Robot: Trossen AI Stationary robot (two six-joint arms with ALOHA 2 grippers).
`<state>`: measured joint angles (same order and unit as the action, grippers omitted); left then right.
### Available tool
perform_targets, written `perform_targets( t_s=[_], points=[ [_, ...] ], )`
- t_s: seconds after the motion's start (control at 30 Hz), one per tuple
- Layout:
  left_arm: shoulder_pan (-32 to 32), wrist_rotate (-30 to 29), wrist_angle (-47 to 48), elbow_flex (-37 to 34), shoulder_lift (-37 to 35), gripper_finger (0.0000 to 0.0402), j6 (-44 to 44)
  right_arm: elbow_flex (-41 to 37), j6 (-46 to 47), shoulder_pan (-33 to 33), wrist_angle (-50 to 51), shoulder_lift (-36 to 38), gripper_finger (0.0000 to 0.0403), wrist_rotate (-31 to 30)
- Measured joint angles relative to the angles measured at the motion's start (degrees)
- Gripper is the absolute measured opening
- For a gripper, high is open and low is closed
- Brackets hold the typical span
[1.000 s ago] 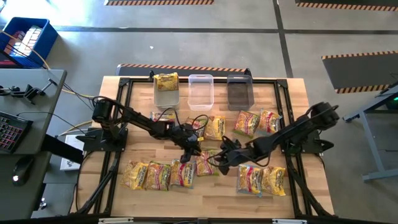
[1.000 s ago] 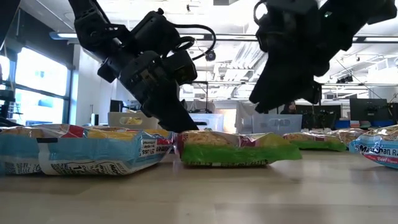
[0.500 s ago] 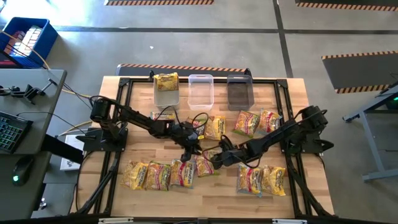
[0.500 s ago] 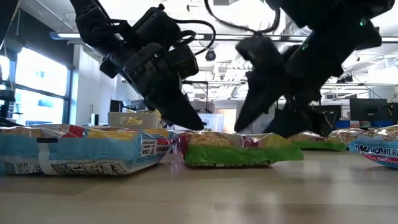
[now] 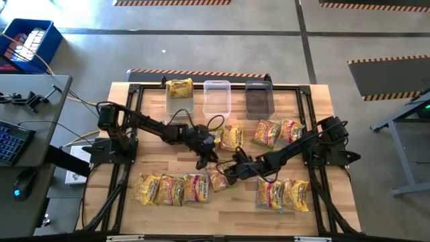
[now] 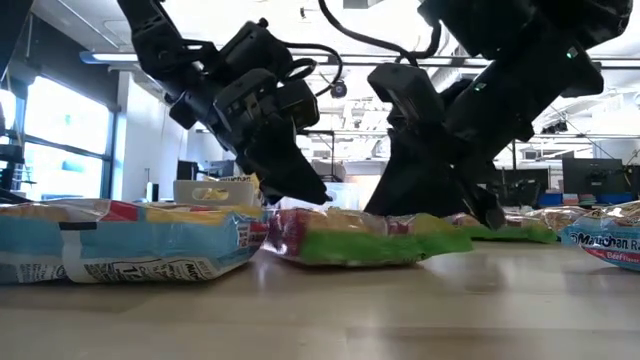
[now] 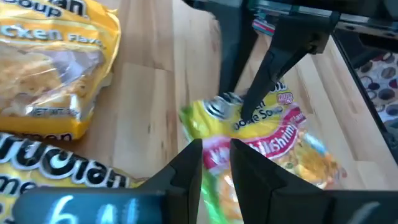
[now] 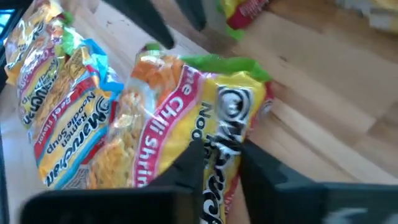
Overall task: Sort Maruchan noodles
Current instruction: Put the bottom middle green noodle pack closer to the gripper
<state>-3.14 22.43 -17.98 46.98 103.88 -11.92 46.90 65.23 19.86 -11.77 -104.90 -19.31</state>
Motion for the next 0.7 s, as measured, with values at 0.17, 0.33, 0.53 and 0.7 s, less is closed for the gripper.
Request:
perform_targets(
  t_s=[0.17, 0.33, 0.53, 0.7],
  points=[
    [-0.9, 3.7, 0.1, 0.0, 0.0, 0.0079, -1.2, -0.1, -10.5, 0.0, -2.8, -0.2, 0.0012, -0.6],
    [-1.0, 8.2, 0.2, 0.0, 0.0, 0.0097, -2.8, -0.2, -19.2, 0.0, -5.7, -0.3, 0.0004, -1.9],
    [-1.0, 9.1, 1.8, 0.1, 0.0, 0.0125, -5.3, -0.2, -28.9, 0.0, -6.4, -0.3, 0.0001, -3.2],
    [-1.0, 9.1, 3.3, 0.2, -0.2, 0.0149, -5.3, -0.2, -35.3, 0.2, -8.1, -0.3, 0.0000, -4.8]
  ],
)
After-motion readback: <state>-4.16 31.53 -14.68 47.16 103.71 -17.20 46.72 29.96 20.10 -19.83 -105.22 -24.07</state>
